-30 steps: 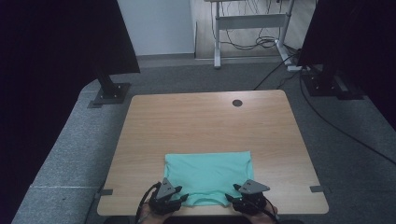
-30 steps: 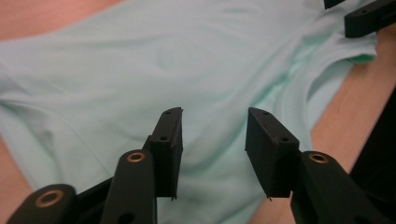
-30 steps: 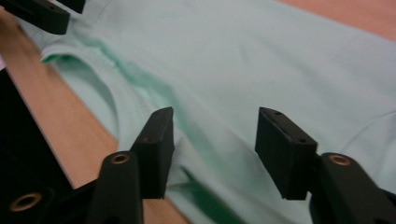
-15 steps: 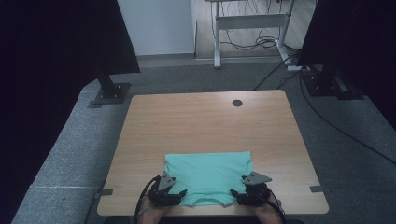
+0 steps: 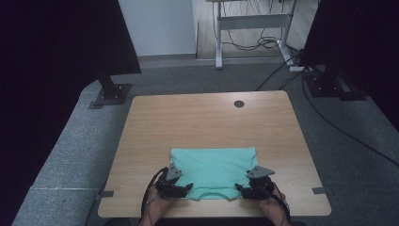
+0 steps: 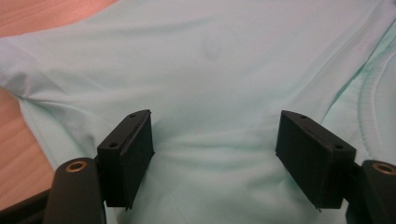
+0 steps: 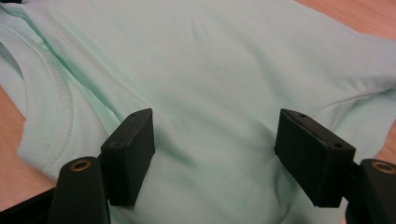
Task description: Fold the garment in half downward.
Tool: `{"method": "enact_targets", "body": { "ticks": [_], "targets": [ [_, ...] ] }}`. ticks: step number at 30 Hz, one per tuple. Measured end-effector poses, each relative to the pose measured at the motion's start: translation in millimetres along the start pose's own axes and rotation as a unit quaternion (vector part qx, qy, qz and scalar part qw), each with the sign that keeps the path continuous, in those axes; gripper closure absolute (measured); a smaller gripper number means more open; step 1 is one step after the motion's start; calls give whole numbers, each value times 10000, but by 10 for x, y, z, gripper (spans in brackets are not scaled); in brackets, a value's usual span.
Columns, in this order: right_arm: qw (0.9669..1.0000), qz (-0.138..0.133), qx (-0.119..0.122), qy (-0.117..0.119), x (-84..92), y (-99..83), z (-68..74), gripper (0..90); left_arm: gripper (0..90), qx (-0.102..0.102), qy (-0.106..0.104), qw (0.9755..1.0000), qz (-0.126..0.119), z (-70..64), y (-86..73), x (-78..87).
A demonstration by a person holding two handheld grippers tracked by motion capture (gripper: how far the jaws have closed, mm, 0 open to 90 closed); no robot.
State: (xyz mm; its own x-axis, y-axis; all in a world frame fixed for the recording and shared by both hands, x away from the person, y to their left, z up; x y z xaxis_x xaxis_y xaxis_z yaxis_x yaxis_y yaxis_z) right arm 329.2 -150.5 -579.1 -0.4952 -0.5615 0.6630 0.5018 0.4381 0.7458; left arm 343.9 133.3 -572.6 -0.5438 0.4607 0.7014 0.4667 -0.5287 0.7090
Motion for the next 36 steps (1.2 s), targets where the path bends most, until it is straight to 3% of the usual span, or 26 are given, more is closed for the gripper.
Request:
{"method": "enact_targets", "body": {
  "ticks": [6,13,16,20,28,36],
  "targets": [
    [10000,-60,-26,-23,-30,26,-115,278,267,-39,-37,10000,-48,71,87,-108],
    [10000,-52,-28,-19,-35,29,-107,245,240,-62,-60,9999,-103,61,86,-112],
    [10000,-44,-54,-1,-41,34,-92,214,207,-102,20,9999,-76,63,93,-105],
    [9999,-107,-76,-39,-20,53,-78,170,179,84,34,9998,-189,110,119,-3],
    [9997,-163,-165,-16,63,54,-97,139,136,177,51,9994,-295,181,91,209],
    [9993,-202,-243,-196,206,16,-155,112,120,292,166,9990,-308,311,25,465]
  ]
}}
Point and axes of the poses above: each handheld gripper's, and its own axes: x roughly backward along the jaws, y roughly out of its top, z roughly to its left, the point moved 6 cm from there along -x, roughly forward along the jaws, and after that the axes turned 5 degrees about y, right-handed, at the moved point
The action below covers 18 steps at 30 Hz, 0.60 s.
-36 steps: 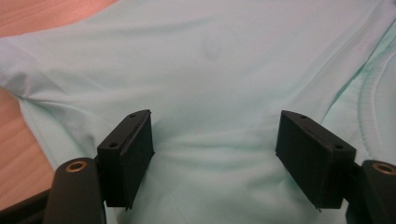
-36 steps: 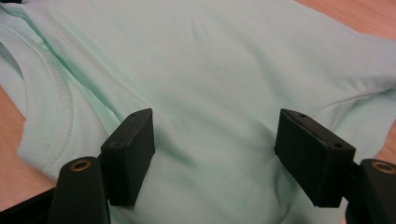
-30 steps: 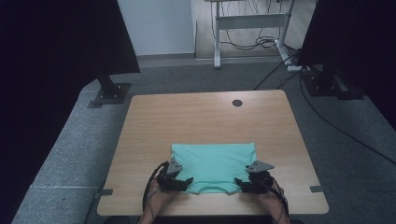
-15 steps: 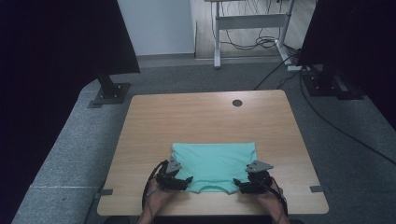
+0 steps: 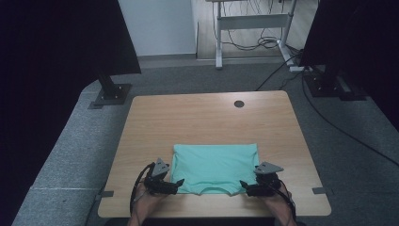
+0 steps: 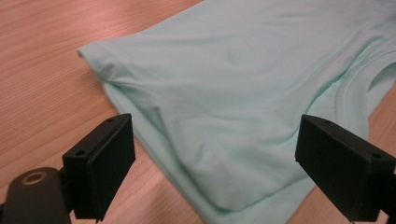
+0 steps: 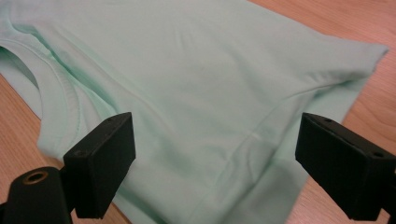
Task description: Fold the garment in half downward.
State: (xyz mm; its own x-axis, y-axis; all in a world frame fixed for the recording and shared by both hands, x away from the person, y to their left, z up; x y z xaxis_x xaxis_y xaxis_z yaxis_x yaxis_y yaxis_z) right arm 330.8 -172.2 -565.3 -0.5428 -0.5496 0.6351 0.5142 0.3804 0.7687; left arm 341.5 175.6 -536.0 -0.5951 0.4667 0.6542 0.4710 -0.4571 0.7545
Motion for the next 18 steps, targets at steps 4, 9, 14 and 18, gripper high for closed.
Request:
{"method": "enact_targets", "body": {
  "ticks": [4,9,14,18],
  "targets": [
    [10000,-9,-20,-76,67,-13,-29,110,120,52,112,9999,-52,83,-18,134],
    [9999,-21,-35,-159,149,-35,-59,110,120,118,209,9996,-122,159,-43,267],
    [9997,-23,-81,-236,225,-82,-97,110,118,171,334,9991,-173,223,-99,371],
    [9994,-28,-145,-299,275,-132,-137,110,116,237,389,9988,-177,260,-161,424]
  ]
}}
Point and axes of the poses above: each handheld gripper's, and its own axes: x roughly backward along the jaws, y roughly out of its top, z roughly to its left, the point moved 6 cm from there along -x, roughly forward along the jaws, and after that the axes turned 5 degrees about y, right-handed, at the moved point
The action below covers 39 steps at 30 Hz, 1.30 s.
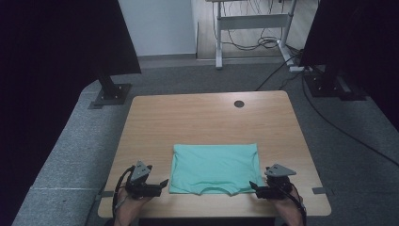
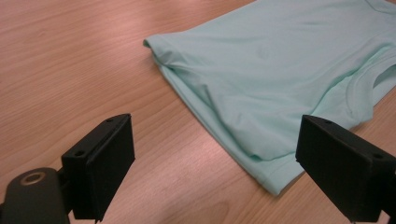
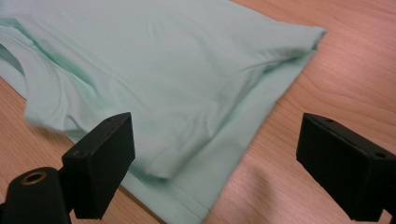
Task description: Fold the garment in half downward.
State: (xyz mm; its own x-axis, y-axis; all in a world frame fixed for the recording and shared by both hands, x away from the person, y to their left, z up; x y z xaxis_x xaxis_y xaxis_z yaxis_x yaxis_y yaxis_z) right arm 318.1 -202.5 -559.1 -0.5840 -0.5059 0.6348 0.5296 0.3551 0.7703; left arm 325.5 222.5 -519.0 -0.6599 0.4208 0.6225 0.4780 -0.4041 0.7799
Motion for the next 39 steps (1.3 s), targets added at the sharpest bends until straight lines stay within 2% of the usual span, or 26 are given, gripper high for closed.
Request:
{"method": "enact_targets", "body": {
  "ticks": [9,15,23,30,36,39],
  "targets": [
    [9997,27,-191,-113,72,-136,-91,109,114,209,189,9996,59,124,-223,66],
    [9991,85,-348,-227,116,-265,-158,108,113,410,241,9986,218,187,-430,55],
    [9980,120,-506,-359,188,-379,-220,106,114,489,327,9972,460,217,-618,41],
    [9972,216,-569,-441,199,-464,-244,103,113,517,375,9958,651,224,-698,9],
    [9968,177,-615,-482,213,-494,-259,91,98,434,484,9950,752,213,-705,-13],
    [9968,171,-612,-483,213,-495,-258,88,95,481,518,9947,743,223,-709,-12]
  ]
}}
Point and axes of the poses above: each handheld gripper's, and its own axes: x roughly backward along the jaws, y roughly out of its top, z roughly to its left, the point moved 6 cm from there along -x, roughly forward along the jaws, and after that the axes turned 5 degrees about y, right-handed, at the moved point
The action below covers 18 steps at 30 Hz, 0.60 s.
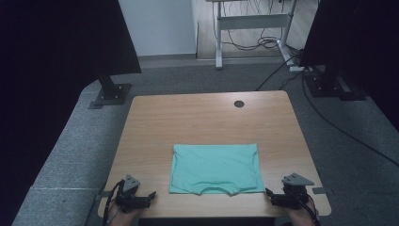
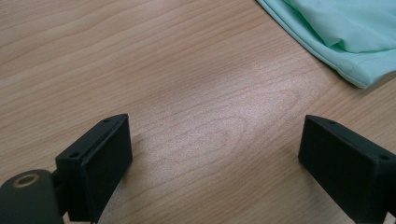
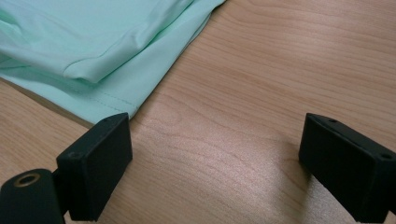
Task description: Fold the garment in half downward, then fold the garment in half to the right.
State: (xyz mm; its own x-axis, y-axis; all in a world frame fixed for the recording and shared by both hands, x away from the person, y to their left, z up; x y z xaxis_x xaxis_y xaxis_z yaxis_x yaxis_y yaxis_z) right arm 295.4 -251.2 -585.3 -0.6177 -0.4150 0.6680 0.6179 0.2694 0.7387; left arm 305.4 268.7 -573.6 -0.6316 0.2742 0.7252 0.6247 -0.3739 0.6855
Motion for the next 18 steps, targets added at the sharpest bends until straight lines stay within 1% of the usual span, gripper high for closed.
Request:
{"method": "enact_targets", "body": {
  "ticks": [2,6,11,18],
  "targets": [
    [10000,-3,2,1,-2,-1,1,84,92,64,44,10000,2,16,-2,-1],
    [10000,-15,3,3,-2,-2,0,84,88,84,79,9999,15,19,-2,-3],
    [10000,-20,1,1,-2,-3,0,81,61,126,133,9998,70,29,-2,-11],
    [10000,-16,0,-2,-6,-1,-1,78,54,187,111,9997,54,42,1,-5]
  ]
}}
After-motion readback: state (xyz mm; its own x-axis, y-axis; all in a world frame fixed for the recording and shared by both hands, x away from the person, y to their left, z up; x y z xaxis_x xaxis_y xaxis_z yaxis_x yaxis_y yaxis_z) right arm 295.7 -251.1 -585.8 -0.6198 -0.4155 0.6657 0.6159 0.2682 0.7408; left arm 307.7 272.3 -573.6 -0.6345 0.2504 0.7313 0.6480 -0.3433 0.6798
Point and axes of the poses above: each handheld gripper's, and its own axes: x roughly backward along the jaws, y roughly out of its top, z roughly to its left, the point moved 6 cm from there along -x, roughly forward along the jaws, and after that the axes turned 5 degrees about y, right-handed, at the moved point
